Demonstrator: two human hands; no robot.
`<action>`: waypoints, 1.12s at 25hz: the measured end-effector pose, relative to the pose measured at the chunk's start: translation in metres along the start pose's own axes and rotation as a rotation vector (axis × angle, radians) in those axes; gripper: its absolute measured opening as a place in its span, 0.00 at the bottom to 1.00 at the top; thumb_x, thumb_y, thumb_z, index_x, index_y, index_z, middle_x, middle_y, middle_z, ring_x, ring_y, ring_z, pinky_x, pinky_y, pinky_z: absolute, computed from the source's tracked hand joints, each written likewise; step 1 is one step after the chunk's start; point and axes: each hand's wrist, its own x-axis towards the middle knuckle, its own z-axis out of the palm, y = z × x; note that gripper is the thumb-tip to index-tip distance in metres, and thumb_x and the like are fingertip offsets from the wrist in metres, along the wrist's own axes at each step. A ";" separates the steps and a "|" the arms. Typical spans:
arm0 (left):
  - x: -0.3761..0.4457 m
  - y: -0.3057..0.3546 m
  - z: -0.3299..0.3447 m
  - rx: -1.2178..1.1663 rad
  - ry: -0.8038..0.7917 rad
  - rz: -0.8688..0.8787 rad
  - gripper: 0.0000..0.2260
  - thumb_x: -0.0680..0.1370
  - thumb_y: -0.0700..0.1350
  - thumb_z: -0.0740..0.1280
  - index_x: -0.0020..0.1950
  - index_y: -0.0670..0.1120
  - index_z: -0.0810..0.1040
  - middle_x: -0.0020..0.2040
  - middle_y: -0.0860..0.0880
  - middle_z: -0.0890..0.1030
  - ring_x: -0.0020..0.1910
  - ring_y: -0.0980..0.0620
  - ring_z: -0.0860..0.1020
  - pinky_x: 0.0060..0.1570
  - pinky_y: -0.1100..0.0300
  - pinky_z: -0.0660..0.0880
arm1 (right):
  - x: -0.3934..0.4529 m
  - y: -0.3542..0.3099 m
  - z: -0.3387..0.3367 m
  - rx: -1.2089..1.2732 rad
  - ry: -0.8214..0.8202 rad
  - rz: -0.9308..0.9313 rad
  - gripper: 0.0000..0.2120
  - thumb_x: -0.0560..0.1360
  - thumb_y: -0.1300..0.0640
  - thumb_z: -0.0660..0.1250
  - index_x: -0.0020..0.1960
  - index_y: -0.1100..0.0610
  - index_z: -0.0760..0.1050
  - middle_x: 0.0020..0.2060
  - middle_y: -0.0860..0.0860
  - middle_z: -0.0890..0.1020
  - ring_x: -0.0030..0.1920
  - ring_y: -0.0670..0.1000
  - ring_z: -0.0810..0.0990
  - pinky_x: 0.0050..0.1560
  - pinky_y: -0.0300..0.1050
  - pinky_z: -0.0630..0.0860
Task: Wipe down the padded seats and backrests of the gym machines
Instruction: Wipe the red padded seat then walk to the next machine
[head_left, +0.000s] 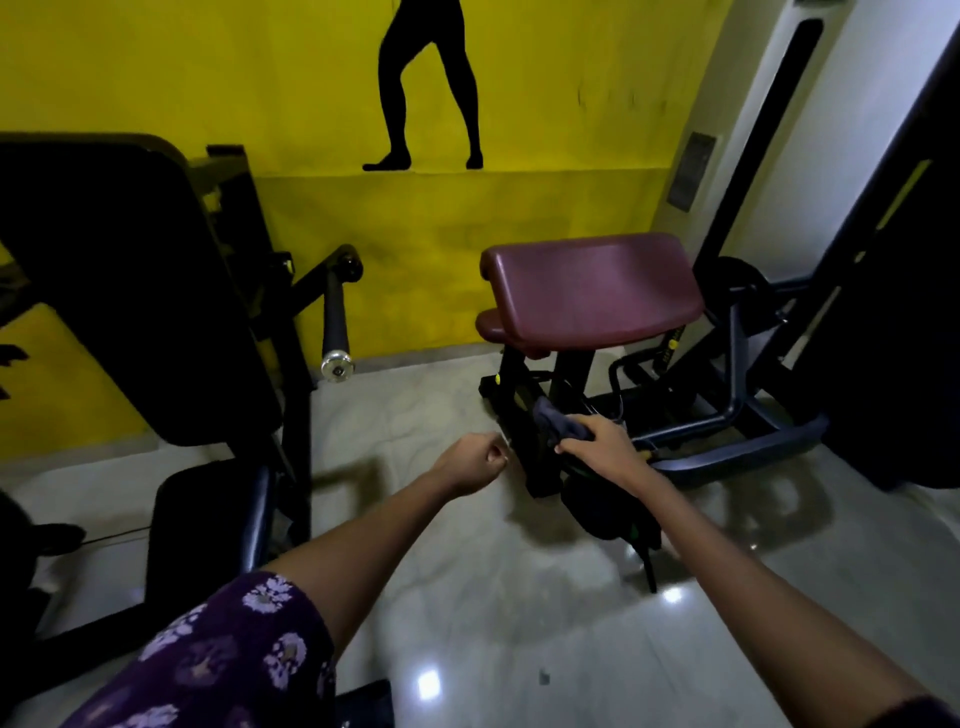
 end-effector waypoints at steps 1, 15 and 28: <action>0.019 -0.002 -0.003 -0.008 0.020 -0.010 0.11 0.78 0.42 0.63 0.57 0.39 0.77 0.54 0.41 0.81 0.55 0.44 0.78 0.52 0.56 0.72 | 0.015 0.001 -0.002 -0.006 0.000 -0.025 0.21 0.71 0.57 0.71 0.64 0.55 0.76 0.57 0.53 0.80 0.59 0.52 0.76 0.51 0.40 0.66; 0.312 -0.025 -0.031 -0.149 0.239 -0.151 0.09 0.77 0.44 0.63 0.56 0.43 0.77 0.54 0.45 0.80 0.52 0.45 0.78 0.50 0.54 0.75 | 0.297 0.040 -0.095 -0.355 0.158 -0.130 0.27 0.73 0.50 0.69 0.70 0.51 0.69 0.64 0.52 0.69 0.63 0.57 0.68 0.58 0.51 0.72; 0.484 -0.060 -0.063 -0.100 0.646 -0.342 0.17 0.80 0.42 0.60 0.69 0.40 0.67 0.68 0.42 0.69 0.67 0.43 0.68 0.64 0.50 0.66 | 0.508 0.031 -0.119 -0.659 0.230 -0.348 0.30 0.76 0.42 0.63 0.74 0.50 0.60 0.72 0.55 0.60 0.65 0.60 0.63 0.58 0.54 0.69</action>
